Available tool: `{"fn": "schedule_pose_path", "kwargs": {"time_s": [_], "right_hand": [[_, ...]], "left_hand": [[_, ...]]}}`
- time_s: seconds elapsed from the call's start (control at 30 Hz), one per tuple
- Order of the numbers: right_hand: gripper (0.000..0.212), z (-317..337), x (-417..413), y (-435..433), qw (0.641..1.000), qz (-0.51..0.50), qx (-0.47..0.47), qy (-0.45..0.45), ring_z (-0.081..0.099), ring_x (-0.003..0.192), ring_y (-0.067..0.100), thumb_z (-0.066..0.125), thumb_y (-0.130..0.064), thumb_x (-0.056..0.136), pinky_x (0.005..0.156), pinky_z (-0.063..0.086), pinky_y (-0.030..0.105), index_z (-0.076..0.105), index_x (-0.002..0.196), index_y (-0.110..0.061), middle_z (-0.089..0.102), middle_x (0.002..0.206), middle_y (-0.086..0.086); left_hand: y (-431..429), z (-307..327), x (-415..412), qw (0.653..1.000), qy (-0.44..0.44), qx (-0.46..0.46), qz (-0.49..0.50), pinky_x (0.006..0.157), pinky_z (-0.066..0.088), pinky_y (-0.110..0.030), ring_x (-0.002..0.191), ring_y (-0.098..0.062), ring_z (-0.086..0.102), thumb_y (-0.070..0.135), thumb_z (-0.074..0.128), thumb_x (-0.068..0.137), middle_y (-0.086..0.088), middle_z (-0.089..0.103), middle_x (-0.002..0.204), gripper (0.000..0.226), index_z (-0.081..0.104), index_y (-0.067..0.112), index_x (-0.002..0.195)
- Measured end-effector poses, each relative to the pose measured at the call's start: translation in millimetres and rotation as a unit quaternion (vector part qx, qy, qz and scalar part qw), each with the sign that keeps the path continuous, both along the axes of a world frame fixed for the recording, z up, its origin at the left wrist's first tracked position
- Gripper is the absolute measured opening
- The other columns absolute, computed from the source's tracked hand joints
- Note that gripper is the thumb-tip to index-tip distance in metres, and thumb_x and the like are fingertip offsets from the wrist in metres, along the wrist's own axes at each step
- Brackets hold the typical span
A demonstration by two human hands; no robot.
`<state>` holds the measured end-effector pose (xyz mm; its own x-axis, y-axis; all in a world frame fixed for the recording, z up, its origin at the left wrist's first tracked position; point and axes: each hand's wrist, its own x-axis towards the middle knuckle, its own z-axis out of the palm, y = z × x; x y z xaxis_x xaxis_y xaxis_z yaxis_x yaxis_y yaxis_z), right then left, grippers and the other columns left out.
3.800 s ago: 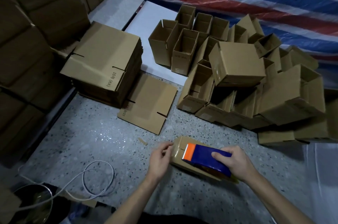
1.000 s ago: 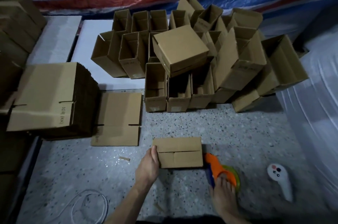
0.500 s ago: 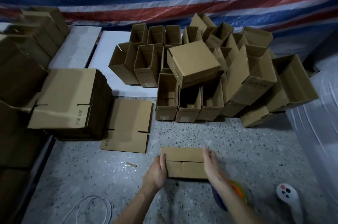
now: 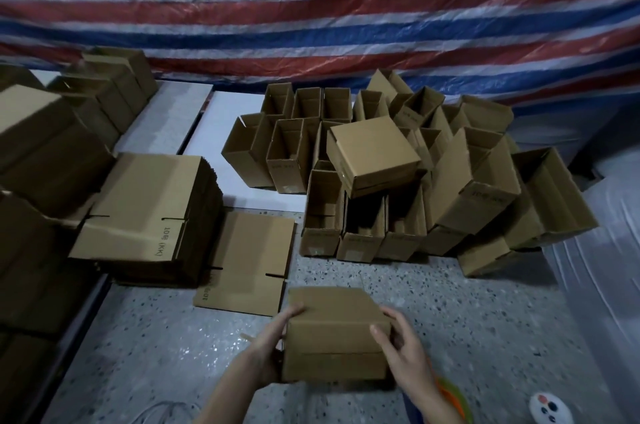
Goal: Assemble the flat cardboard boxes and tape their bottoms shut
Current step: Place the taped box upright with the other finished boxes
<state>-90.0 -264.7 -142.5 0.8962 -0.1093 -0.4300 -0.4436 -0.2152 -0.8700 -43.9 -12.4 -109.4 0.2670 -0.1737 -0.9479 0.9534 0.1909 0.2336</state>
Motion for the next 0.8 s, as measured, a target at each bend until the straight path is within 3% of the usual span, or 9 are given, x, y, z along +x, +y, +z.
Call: {"fn": "schedule_pose_path", "kwargs": {"time_s": [0.03,0.13,0.27,0.33,0.4,0.5,0.57,0.67,0.8], "right_hand": [[0.037,6.8,2.5,-0.9,1.000,-0.005,0.021,-0.014,0.065,0.109,0.004,0.075,-0.060,0.078,0.086,0.057,0.028,0.061,0.112,-0.055,0.066,0.122,-0.017],[0.040,26.7,17.0,0.0,0.998,-0.005,0.019,-0.066,0.061,0.117,0.008,0.078,-0.050,0.077,0.099,0.050,0.036,0.062,0.113,-0.051,0.066,0.121,-0.020],[0.033,57.9,49.7,11.2,0.988,-0.025,-0.013,-0.154,0.063,0.114,0.011,0.077,-0.034,0.087,0.099,0.051,0.046,0.063,0.116,-0.042,0.069,0.119,-0.012],[0.028,83.3,71.6,20.4,0.982,-0.038,-0.008,-0.187,0.065,0.110,0.010,0.070,-0.038,0.089,0.096,0.054,0.045,0.062,0.116,-0.040,0.069,0.116,-0.012],[0.029,113.3,95.6,29.2,0.975,-0.045,0.009,-0.217,0.065,0.108,0.002,0.066,-0.048,0.089,0.090,0.056,0.037,0.060,0.117,-0.044,0.067,0.116,-0.020],[0.064,153.6,135.6,37.5,0.970,-0.042,0.065,-0.230,0.063,0.114,0.003,0.071,-0.060,0.080,0.094,0.055,0.036,0.051,0.137,-0.036,0.062,0.130,-0.013],[0.089,176.3,165.4,39.5,0.962,-0.043,0.135,-0.232,0.062,0.120,0.009,0.074,-0.058,0.074,0.101,0.052,0.047,0.035,0.150,-0.033,0.060,0.137,-0.004],[0.103,203.5,209.9,35.7,0.943,-0.111,0.149,-0.276,0.053,0.132,0.016,0.078,-0.052,0.072,0.105,0.047,0.057,0.016,0.154,-0.044,0.049,0.150,0.002],[0.095,213.3,261.7,18.1,0.920,-0.215,0.112,-0.307,0.039,0.143,0.021,0.077,-0.037,0.085,0.108,0.045,0.056,0.014,0.155,-0.046,0.029,0.162,0.005]], "left_hand": [[4.2,6.9,1.7,0.999,-0.037,0.015,-0.011,0.072,0.059,-0.046,0.103,-0.040,0.064,0.060,0.089,0.043,-0.023,0.063,0.115,0.103,0.054,0.008,0.124],[11.4,32.7,9.8,0.982,-0.166,0.090,-0.010,0.067,0.058,-0.039,0.102,-0.032,0.063,0.062,0.092,0.037,-0.016,0.060,0.117,0.114,0.044,0.012,0.128],[5.4,82.4,31.1,0.905,-0.381,0.174,0.075,0.056,0.052,-0.018,0.095,-0.015,0.061,0.055,0.096,0.039,0.000,0.052,0.121,0.102,0.038,0.029,0.118],[-2.1,109.6,45.5,0.840,-0.487,0.222,0.090,0.070,0.053,-0.018,0.107,-0.006,0.057,0.064,0.092,0.036,0.012,0.048,0.122,0.098,0.036,0.036,0.112],[-12.8,133.6,63.2,0.769,-0.574,0.271,0.076,0.085,0.053,-0.027,0.114,-0.005,0.054,0.063,0.091,0.041,0.013,0.047,0.122,0.099,0.032,0.037,0.115],[-34.9,160.0,99.7,0.628,-0.668,0.399,0.024,0.092,0.053,-0.045,0.116,-0.018,0.052,0.053,0.091,0.050,0.002,0.047,0.129,0.106,0.028,0.030,0.133],[-51.7,170.1,130.1,0.512,-0.701,0.495,-0.043,0.101,0.043,-0.045,0.125,-0.023,0.047,0.050,0.087,0.054,-0.003,0.044,0.143,0.115,0.025,0.021,0.146],[-76.3,174.1,174.3,0.372,-0.709,0.586,-0.124,0.106,0.029,-0.047,0.131,-0.027,0.035,0.050,0.082,0.063,0.000,0.034,0.155,0.114,0.020,0.026,0.155],[-102.1,160.8,222.6,0.268,-0.716,0.611,-0.206,0.111,0.024,-0.051,0.133,-0.031,0.028,0.017,0.077,0.069,-0.002,0.022,0.157,0.112,0.012,0.030,0.158]]}}
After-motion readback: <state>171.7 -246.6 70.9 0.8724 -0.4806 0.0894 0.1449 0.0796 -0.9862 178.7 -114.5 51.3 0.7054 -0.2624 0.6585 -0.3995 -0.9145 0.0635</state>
